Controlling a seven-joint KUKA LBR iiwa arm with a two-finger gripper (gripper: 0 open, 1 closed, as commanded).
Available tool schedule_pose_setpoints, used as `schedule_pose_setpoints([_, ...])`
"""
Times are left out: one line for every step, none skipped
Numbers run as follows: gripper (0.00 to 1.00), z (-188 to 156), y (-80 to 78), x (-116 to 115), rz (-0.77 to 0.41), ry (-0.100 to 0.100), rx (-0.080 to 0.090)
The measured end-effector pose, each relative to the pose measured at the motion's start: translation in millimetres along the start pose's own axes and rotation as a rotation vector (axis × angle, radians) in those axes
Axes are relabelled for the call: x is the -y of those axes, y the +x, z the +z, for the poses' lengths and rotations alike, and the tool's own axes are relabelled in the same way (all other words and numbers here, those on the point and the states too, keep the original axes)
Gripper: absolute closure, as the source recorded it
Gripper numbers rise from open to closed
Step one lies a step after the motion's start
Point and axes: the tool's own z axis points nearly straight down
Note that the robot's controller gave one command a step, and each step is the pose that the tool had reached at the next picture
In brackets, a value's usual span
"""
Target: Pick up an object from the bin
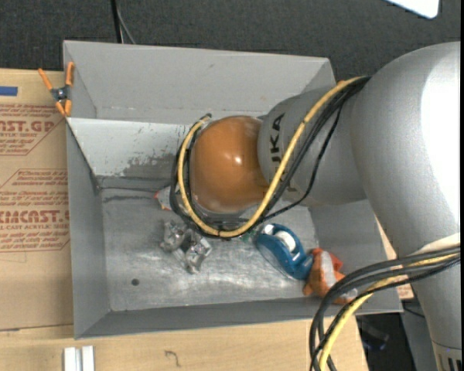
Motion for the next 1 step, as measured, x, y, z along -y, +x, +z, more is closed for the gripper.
schedule_pose_setpoints([1.0,-181.6,10.4,20.7,-0.252,-0.006,-0.012])
